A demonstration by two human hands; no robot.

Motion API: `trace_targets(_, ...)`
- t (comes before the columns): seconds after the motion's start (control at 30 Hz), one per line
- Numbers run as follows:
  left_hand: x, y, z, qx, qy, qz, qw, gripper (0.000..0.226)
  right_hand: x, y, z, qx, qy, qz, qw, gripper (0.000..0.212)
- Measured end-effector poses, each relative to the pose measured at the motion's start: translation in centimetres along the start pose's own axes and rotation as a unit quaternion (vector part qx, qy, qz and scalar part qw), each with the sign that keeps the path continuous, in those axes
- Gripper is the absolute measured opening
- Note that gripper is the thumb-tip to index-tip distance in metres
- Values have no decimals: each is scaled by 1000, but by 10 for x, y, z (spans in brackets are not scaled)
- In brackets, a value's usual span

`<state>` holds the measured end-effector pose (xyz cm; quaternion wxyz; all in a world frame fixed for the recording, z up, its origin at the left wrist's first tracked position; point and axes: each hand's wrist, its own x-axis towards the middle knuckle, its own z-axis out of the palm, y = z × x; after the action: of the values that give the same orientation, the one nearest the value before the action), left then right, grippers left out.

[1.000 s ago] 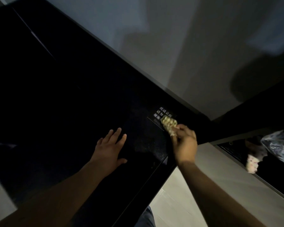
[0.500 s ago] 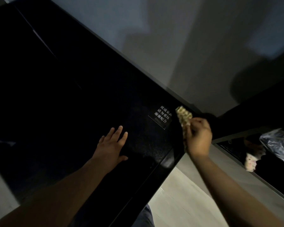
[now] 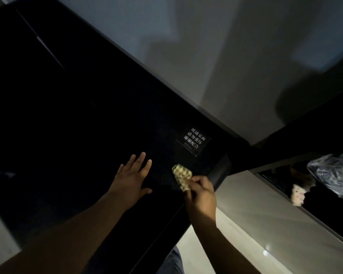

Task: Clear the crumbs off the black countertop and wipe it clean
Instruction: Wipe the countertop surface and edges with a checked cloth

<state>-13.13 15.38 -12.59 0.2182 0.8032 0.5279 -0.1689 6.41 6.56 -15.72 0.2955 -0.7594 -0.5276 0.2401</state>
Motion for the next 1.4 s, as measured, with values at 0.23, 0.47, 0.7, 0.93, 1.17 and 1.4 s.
trace_targets(0.23, -2, -1, 2, -32, 10, 7, 999, 88, 53, 8, -45, 28, 89, 18, 995, 16)
trace_targets(0.47, -13, -15, -2, -72, 35, 46, 996, 82, -16, 13, 1, -11, 58, 12, 998, 29)
trace_targets(0.7, -77, -56, 27, -8, 4, 57, 998, 76, -76, -31, 35, 100, -37, 42, 993, 30)
trace_targets(0.93, -120, -83, 44, -36, 24, 30, 999, 74, -38, -17, 4, 28, 88, 70, 993, 16)
trace_targets(1.17, -148, -104, 53, -50, 35, 40, 997, 73, -111, -40, 50, -10, 43, 8, 999, 34)
trace_targets(1.4, -164, -127, 58, -40, 19, 29, 999, 71, -147, -68, 59, 73, -16, 47, 996, 28)
